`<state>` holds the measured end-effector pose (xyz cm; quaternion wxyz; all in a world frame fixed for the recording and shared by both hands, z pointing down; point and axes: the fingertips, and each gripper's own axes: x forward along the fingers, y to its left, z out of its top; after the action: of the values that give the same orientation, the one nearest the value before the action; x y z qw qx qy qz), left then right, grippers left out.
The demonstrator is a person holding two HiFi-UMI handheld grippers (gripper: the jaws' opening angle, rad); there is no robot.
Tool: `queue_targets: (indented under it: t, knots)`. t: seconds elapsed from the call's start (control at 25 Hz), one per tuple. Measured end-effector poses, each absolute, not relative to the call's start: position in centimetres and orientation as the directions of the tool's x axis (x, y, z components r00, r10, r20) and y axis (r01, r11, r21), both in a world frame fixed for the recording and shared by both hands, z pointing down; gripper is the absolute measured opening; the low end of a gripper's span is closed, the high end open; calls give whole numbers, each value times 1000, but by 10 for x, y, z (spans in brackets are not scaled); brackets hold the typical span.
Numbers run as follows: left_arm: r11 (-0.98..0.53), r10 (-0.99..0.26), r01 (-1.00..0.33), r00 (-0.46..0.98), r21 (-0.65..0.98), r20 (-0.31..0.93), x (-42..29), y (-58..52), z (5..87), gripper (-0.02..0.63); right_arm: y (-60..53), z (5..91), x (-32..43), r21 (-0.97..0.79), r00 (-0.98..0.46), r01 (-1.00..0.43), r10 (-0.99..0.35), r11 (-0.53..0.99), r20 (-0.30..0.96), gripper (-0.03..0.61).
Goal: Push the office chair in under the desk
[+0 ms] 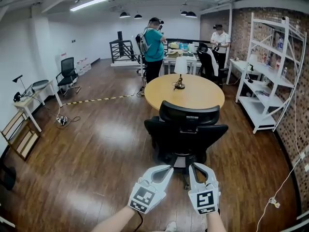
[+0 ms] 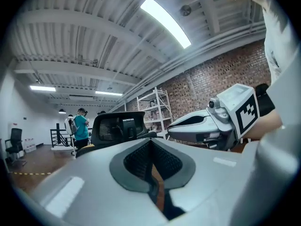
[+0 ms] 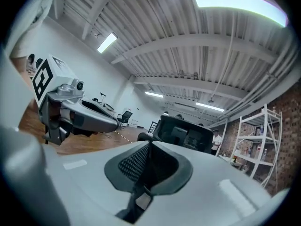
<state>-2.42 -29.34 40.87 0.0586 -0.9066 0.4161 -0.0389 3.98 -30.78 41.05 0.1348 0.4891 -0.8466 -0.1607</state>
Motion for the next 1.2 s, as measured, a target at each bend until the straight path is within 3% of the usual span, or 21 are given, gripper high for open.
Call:
queue_targets:
  t: [0.56, 1.2]
  knots:
    - [-687, -727, -726, 686, 31, -38, -49, -178, 422, 17, -178, 436, -15, 151, -534, -833, -845, 533, 34, 0]
    - [-693, -721, -710, 689, 124, -80, -35, -128, 428, 17, -121, 446, -11, 101, -518, -850, -855, 517, 22, 0]
